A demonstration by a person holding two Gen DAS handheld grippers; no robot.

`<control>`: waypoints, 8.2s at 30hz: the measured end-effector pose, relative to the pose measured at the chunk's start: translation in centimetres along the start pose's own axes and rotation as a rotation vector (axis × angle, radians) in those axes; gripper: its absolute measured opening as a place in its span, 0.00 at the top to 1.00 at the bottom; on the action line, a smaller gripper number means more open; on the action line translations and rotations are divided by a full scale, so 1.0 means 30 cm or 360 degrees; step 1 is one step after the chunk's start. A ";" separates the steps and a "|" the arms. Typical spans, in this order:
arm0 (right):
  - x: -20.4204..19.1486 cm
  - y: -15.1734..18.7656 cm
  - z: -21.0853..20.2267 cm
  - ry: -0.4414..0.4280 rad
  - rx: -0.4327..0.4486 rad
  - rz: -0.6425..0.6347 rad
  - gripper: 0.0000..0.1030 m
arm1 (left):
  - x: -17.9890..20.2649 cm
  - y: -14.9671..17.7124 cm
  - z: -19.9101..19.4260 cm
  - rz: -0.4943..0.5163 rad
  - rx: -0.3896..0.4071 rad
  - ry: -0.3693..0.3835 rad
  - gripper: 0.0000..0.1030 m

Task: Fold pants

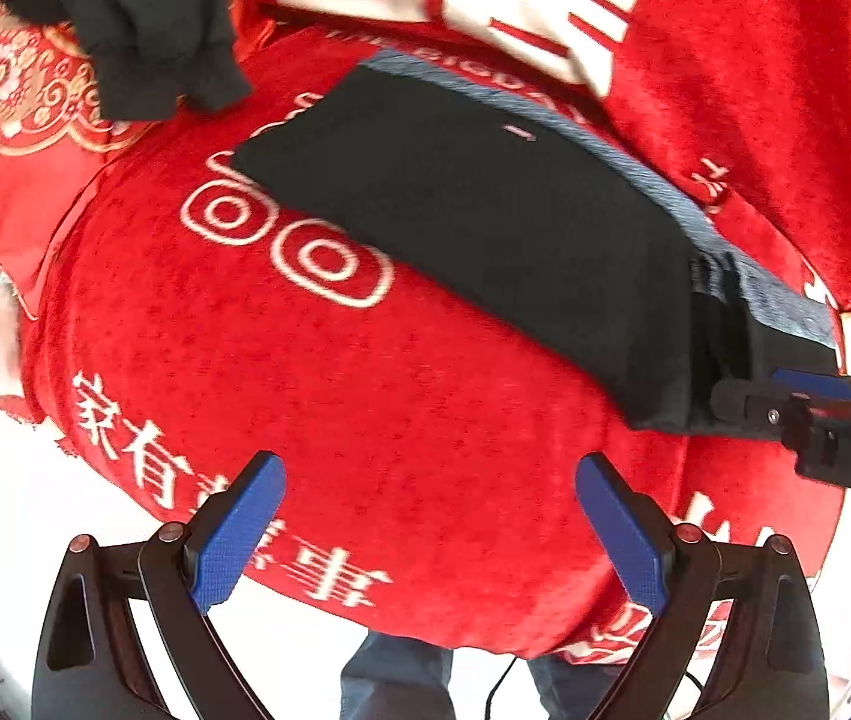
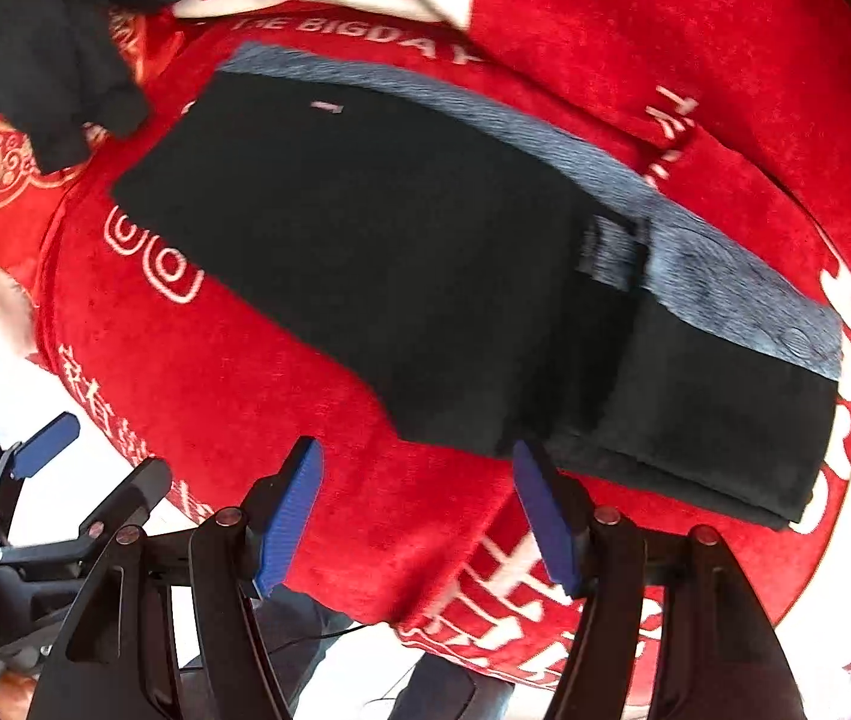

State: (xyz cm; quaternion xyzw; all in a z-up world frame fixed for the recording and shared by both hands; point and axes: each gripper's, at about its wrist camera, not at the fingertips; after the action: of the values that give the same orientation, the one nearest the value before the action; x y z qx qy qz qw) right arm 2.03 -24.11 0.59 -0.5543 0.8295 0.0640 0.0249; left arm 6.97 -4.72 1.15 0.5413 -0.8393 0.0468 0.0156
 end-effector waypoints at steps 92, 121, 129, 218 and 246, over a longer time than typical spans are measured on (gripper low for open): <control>-0.362 -0.746 0.031 -0.0569 -0.0362 -0.0331 0.80 | 0.145 -0.328 0.071 0.0801 0.0666 -0.0403 0.67; 1.014 0.083 0.010 -0.1292 0.0287 0.0574 0.80 | 1.234 0.136 0.026 0.1459 0.0513 -0.0059 0.67; 1.037 0.124 0.136 -0.1304 0.0257 0.0626 0.78 | 1.253 0.182 0.121 0.1474 0.0333 -0.0137 0.51; 0.913 0.274 0.044 -0.0528 0.0148 0.0593 0.72 | 0.772 -0.210 0.231 0.0418 -0.0240 -0.0070 0.06; 0.921 0.240 0.021 -0.0411 0.0065 0.0573 0.49 | 0.770 -0.200 0.255 0.0385 -0.0264 -0.0066 0.01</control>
State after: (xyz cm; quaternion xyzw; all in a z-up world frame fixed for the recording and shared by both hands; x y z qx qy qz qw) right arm -15.25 -46.63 -2.57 -0.3838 0.9061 0.1212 0.1302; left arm 3.09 -28.86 -4.32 0.4339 -0.8996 -0.0323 0.0373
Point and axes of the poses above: each gripper's, at about its wrist camera, not at the fingertips, and z roughly the way its jaws point, x to its right, y to its underside, and after that the axes turned 6 degrees about -x, right-handed
